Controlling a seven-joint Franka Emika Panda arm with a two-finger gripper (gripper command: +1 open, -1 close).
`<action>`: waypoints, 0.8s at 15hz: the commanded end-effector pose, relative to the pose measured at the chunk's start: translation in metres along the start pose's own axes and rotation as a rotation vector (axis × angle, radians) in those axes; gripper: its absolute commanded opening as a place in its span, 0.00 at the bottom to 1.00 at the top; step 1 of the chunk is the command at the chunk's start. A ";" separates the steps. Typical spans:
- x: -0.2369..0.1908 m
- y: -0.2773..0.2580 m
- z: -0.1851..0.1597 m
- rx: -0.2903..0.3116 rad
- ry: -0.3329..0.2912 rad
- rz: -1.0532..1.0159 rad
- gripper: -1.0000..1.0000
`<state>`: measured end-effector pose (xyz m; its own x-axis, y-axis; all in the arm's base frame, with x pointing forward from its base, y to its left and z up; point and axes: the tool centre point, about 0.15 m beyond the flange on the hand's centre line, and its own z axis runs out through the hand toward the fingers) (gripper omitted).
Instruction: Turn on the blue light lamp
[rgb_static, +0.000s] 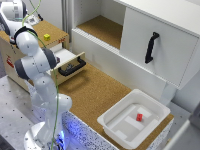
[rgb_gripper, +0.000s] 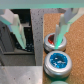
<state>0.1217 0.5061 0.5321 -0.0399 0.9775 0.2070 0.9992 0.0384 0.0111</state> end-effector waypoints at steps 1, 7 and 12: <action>0.032 0.013 0.009 -0.003 -0.149 0.015 0.00; 0.031 0.025 0.036 -0.019 -0.165 0.028 0.00; 0.028 0.026 0.068 0.006 -0.191 0.050 0.00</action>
<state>0.1361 0.5170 0.4972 -0.0199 0.9888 0.1478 0.9997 0.0215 -0.0090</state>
